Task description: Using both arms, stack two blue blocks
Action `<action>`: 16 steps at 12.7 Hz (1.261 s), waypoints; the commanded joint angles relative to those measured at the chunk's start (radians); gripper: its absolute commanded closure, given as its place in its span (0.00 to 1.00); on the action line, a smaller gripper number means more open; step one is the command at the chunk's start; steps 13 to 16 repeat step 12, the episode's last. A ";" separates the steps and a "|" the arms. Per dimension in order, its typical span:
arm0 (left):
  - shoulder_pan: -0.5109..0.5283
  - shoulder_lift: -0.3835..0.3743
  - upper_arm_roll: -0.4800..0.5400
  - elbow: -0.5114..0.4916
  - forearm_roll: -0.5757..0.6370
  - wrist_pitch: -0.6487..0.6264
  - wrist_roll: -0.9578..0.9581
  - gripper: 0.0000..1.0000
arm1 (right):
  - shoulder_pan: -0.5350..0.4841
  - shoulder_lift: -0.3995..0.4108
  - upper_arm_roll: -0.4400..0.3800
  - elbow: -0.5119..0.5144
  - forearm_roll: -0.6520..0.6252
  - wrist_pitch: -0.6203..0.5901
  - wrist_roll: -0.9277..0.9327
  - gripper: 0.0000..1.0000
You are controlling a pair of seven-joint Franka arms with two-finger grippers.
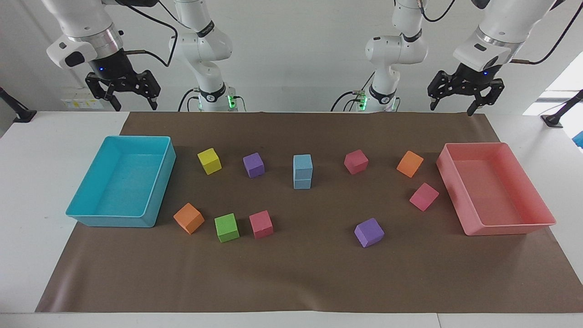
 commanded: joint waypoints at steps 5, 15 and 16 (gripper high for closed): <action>0.018 -0.051 -0.011 -0.066 0.015 -0.001 -0.009 0.00 | 0.015 -0.058 0.022 -0.074 -0.030 -0.009 0.098 0.00; 0.018 -0.051 -0.011 -0.066 0.015 0.005 -0.008 0.00 | 0.037 -0.087 0.036 -0.114 -0.029 -0.009 0.136 0.00; 0.018 -0.051 -0.011 -0.066 0.015 0.005 -0.008 0.00 | 0.037 -0.087 0.036 -0.114 -0.029 -0.009 0.136 0.00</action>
